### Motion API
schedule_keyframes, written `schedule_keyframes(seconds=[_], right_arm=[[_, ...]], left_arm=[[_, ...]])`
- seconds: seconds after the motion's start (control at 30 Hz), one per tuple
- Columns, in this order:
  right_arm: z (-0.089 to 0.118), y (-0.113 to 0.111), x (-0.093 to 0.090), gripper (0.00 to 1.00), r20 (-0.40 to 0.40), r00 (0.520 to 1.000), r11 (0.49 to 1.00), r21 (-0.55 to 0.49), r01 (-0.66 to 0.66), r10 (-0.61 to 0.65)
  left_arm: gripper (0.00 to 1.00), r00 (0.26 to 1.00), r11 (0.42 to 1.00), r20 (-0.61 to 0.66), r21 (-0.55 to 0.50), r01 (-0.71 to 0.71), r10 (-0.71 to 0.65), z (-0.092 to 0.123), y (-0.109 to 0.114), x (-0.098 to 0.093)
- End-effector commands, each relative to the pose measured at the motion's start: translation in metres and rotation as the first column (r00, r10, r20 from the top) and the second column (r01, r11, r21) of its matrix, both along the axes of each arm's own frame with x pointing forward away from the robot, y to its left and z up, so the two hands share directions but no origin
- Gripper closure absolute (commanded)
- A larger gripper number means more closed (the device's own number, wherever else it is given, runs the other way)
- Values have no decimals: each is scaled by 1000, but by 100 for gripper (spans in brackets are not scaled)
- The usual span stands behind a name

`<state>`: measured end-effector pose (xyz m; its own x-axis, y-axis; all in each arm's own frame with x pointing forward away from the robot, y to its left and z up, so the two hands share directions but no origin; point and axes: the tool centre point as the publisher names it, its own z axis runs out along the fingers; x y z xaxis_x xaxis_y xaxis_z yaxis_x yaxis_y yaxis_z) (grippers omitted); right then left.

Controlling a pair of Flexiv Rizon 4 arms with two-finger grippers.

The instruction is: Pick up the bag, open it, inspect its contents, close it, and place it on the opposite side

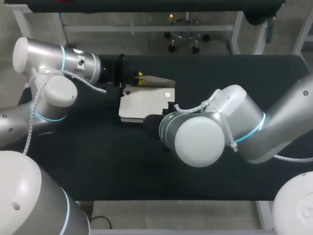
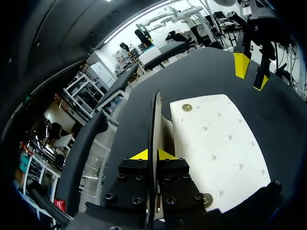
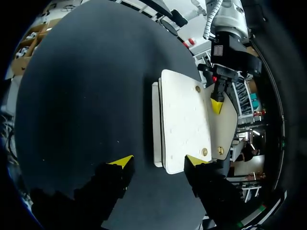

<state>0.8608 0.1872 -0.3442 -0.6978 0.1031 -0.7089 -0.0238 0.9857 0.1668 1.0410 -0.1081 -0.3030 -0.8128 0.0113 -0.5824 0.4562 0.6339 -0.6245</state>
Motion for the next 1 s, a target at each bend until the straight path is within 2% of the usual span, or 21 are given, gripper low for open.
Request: schedule_keyframes(seconds=[0.03, 0.23, 0.57, 0.7, 0.77, 1.0], right_arm=[[-3, -1, -1, 33, 6, 1000, 1000, 9, -1, 1], [-10, 2, 5, 34, -11, 1000, 1000, 11, -13, 13], [-19, 5, 16, 38, -20, 999, 1000, 13, -25, 25], [-21, 4, 26, 51, -17, 1000, 1000, 6, -9, 9], [-21, 2, 32, 54, -16, 1000, 1000, 8, -1, 1], [-27, -1, 43, 56, -22, 1000, 1000, 11, 6, -6]], left_arm=[[100, 1000, 1000, 10, 2, 6, -6, -2, -2, -6], [100, 999, 999, 25, 26, 19, -20, -15, -3, -13], [100, 999, 998, 17, 39, 49, -49, -25, -2, -21], [100, 997, 997, 5, 41, 72, -72, -27, -2, -25], [100, 997, 996, 1, 41, 75, -75, -28, -2, -26], [100, 996, 995, -15, 46, 83, -83, -30, 0, -28]])
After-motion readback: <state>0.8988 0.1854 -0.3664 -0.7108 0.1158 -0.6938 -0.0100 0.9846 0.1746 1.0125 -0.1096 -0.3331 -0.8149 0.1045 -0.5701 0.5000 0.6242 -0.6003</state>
